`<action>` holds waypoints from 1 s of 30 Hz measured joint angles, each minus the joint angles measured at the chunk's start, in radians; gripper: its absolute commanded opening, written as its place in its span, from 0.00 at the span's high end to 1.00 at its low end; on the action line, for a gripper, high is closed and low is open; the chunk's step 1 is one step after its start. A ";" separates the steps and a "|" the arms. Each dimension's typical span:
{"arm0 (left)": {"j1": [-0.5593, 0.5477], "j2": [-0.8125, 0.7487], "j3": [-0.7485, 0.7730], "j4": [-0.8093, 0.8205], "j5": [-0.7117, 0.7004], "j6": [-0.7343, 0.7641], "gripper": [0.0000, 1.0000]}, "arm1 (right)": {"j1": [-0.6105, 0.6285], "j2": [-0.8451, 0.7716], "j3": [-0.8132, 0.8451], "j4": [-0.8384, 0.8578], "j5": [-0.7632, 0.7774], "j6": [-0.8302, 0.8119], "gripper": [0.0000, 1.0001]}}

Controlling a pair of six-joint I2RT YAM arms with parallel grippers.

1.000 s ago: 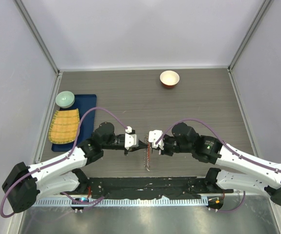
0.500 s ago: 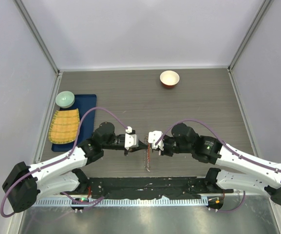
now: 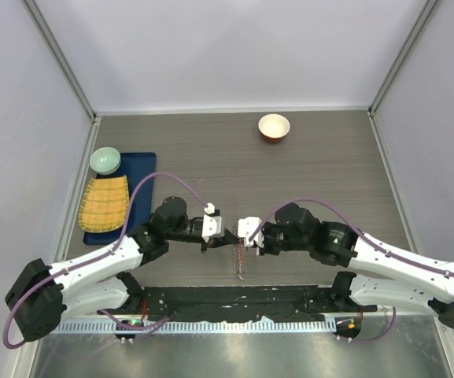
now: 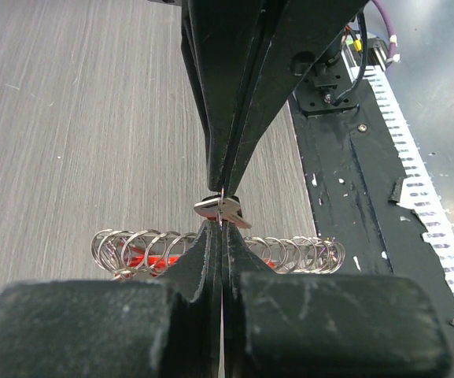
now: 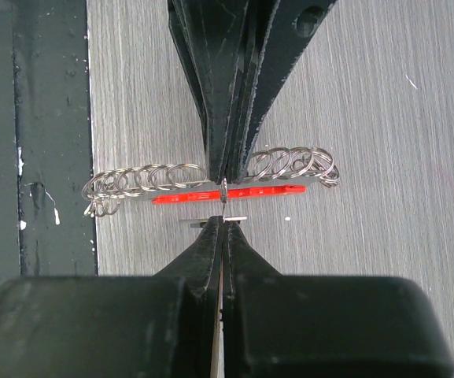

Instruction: Put the keys on the keyring

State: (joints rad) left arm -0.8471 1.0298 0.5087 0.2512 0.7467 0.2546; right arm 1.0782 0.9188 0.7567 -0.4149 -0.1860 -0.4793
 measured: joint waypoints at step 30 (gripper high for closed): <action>0.004 0.020 0.009 0.038 0.022 -0.073 1.00 | 0.058 -0.029 -0.015 0.002 0.079 -0.011 0.99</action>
State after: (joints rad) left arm -0.8429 1.0500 0.5179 0.2890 0.7685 0.1814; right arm 1.1358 0.8902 0.7418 -0.4133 -0.1074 -0.4908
